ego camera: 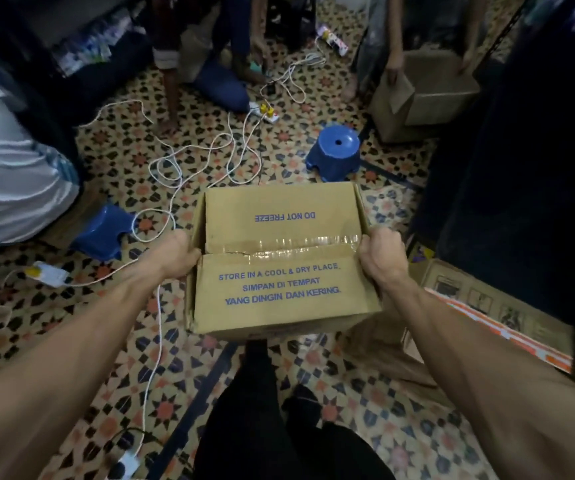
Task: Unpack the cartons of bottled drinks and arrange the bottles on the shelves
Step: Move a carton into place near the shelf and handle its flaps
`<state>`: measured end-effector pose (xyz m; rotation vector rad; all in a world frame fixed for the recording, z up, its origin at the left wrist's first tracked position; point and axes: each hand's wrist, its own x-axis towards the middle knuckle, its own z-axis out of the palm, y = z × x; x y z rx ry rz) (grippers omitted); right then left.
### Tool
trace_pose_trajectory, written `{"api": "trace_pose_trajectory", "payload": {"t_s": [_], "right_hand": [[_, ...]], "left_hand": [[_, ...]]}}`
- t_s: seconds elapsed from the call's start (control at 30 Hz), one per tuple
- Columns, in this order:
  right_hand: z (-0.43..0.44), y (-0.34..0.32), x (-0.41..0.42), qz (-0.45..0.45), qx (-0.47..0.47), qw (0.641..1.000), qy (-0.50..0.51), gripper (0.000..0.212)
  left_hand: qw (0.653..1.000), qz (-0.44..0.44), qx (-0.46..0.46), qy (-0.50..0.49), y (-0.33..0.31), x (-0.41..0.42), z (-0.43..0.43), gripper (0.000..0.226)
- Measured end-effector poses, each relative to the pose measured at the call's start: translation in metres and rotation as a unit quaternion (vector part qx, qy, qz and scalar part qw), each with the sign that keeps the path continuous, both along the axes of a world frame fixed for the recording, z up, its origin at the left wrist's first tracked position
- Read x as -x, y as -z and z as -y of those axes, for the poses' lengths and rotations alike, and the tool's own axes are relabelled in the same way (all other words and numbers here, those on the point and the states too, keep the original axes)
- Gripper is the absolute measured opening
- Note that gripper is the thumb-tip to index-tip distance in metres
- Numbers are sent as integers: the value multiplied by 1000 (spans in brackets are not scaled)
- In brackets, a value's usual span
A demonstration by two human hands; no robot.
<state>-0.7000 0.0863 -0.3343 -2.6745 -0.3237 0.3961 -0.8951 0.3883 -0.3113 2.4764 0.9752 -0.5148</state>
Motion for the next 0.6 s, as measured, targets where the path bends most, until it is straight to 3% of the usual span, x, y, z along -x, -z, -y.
{"api": "trace_pose_trajectory", "payload": {"t_s": [0.4, 0.6], "right_hand": [[-69, 13, -119, -38, 0, 974, 223, 29], [-76, 16, -193, -31, -4, 962, 270, 26]], "left_hand": [[984, -16, 26, 177, -5, -244, -116, 21], [968, -14, 11, 250, -10, -373, -126, 18]]}}
